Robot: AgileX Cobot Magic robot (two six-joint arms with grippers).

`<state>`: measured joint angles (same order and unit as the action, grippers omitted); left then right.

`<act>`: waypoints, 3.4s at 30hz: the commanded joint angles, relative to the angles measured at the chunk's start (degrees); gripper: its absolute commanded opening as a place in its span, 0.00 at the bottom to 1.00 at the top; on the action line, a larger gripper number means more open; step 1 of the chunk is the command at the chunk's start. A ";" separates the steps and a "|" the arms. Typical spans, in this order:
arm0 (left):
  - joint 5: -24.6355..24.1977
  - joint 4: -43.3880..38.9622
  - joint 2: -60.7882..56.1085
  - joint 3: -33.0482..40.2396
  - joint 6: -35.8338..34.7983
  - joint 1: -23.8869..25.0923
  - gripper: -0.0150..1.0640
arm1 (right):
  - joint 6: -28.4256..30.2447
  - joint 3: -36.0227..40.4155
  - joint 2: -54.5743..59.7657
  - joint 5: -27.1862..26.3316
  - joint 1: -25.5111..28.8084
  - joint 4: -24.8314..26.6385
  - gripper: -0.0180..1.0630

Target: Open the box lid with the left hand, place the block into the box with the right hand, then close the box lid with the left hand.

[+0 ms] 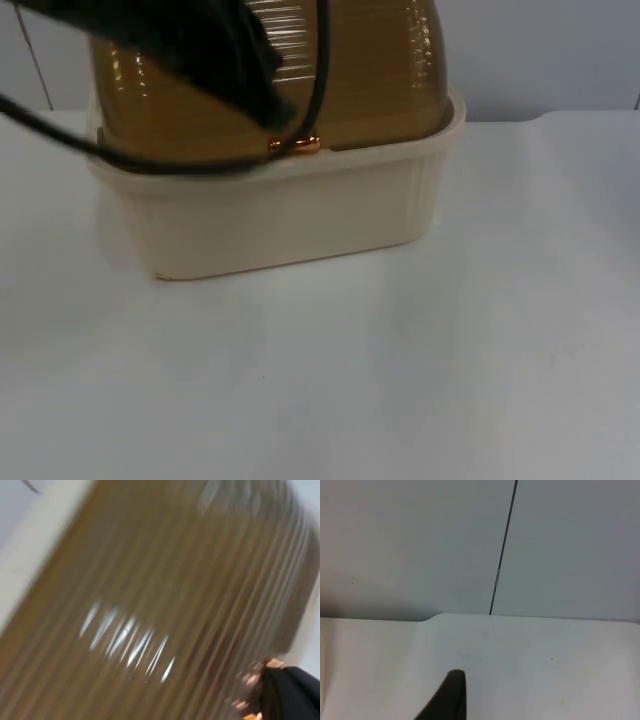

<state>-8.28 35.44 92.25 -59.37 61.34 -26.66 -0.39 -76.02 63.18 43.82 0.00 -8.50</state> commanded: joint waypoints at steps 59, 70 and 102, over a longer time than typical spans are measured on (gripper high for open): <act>-18.31 -10.87 -28.30 -11.73 -41.93 35.17 0.80 | -0.26 -0.26 -0.55 1.00 -0.04 2.77 0.99; -21.53 -11.91 -28.30 -11.87 -39.05 35.17 0.99 | -0.26 -0.26 -0.81 1.00 -0.04 2.77 0.99; -19.68 -5.86 -28.30 -11.87 -40.62 35.17 0.99 | -0.93 -0.26 -3.44 2.28 -0.04 1.58 0.99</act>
<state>-27.93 28.64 64.28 -70.90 21.13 8.31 -0.84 -76.02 60.25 45.88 0.00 -6.28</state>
